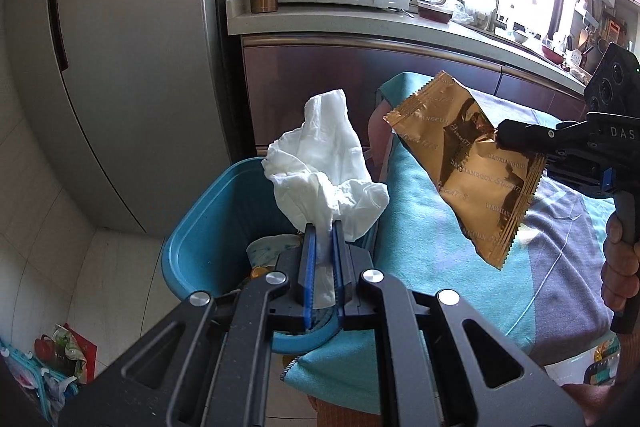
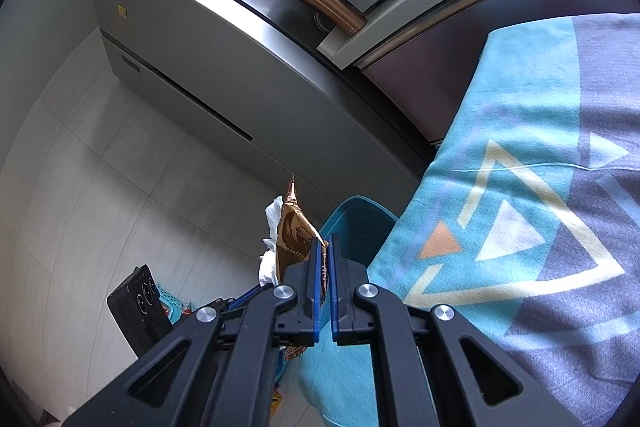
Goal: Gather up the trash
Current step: 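Lift the gold bag and tissue and carry both over the teal bin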
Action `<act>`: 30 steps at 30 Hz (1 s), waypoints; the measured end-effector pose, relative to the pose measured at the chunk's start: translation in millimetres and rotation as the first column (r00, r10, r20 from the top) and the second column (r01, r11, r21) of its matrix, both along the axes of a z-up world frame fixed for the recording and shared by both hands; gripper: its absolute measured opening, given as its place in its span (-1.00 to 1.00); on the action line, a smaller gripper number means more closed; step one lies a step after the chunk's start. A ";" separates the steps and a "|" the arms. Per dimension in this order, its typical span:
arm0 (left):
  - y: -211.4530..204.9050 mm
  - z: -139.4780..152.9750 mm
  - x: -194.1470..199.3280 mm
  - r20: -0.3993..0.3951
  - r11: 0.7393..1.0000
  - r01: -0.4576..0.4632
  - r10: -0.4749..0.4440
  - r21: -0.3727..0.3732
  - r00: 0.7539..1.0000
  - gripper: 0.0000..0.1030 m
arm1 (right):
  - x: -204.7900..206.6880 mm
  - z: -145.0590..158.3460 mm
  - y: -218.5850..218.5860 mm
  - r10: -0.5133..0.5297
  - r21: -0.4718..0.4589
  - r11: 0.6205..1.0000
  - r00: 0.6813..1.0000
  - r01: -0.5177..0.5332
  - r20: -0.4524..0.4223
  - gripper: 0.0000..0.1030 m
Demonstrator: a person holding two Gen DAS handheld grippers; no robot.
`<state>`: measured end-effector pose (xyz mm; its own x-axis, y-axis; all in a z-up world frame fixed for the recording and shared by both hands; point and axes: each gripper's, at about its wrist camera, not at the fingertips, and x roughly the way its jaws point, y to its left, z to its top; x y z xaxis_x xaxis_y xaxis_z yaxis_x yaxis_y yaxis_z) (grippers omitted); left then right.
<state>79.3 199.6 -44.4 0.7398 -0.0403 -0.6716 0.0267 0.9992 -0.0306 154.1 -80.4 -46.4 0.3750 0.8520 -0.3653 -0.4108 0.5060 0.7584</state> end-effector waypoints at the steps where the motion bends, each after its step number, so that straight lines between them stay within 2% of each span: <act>1: 0.7 -0.7 0.4 -0.001 1.000 -0.002 0.002 0.000 1.000 -0.84 | 0.4 -0.3 0.4 0.002 -0.001 1.000 1.000 -0.002 0.000 -0.94; 30: 14.7 -16.1 8.1 -0.035 0.998 -0.055 0.055 -0.009 0.998 -0.84 | 9.5 1.1 28.8 0.027 -0.026 0.999 0.999 -0.028 -0.019 -0.94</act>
